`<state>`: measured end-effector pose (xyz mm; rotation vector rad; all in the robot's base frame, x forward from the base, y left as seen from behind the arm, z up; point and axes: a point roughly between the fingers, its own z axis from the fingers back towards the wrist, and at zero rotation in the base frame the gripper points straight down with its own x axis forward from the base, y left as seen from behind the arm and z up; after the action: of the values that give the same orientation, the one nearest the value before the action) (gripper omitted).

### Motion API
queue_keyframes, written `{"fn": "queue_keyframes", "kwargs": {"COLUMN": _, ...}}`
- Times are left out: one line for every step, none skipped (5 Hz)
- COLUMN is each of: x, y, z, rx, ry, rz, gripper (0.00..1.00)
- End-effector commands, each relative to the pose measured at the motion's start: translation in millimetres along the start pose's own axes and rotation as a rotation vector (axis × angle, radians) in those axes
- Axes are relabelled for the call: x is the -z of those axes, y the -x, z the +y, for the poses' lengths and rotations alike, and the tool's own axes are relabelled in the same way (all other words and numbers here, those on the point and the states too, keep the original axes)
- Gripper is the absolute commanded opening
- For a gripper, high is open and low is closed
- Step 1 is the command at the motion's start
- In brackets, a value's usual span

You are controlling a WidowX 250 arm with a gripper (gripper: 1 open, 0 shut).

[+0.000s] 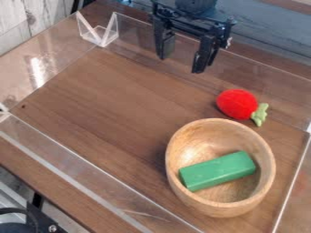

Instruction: Remove the green block from the brown bowl and put it on the table

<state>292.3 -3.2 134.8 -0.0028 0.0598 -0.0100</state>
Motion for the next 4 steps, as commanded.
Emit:
{"fn": "queue_keyframes", "kwargs": {"x": 1.7, "y": 19.0, "z": -28.3, "rx": 0.157, "ry": 0.008, "rz": 0.013, "gripper": 1.0}}
{"fn": "queue_keyframes", "kwargs": {"x": 7.1, "y": 40.0, "z": -60.7, "rx": 0.327, "ry": 0.014, "rz": 0.012, "gripper": 1.0}}
{"fn": "queue_keyframes", "kwargs": {"x": 11.8, "y": 62.3, "z": -87.7, "rx": 0.507, "ry": 0.006, "rz": -0.008, "gripper": 1.0}}
{"fn": "queue_keyframes", "kwargs": {"x": 21.7, "y": 78.5, "z": -105.6, "rx": 0.629, "ry": -0.003, "rz": -0.032, "gripper": 1.0}}
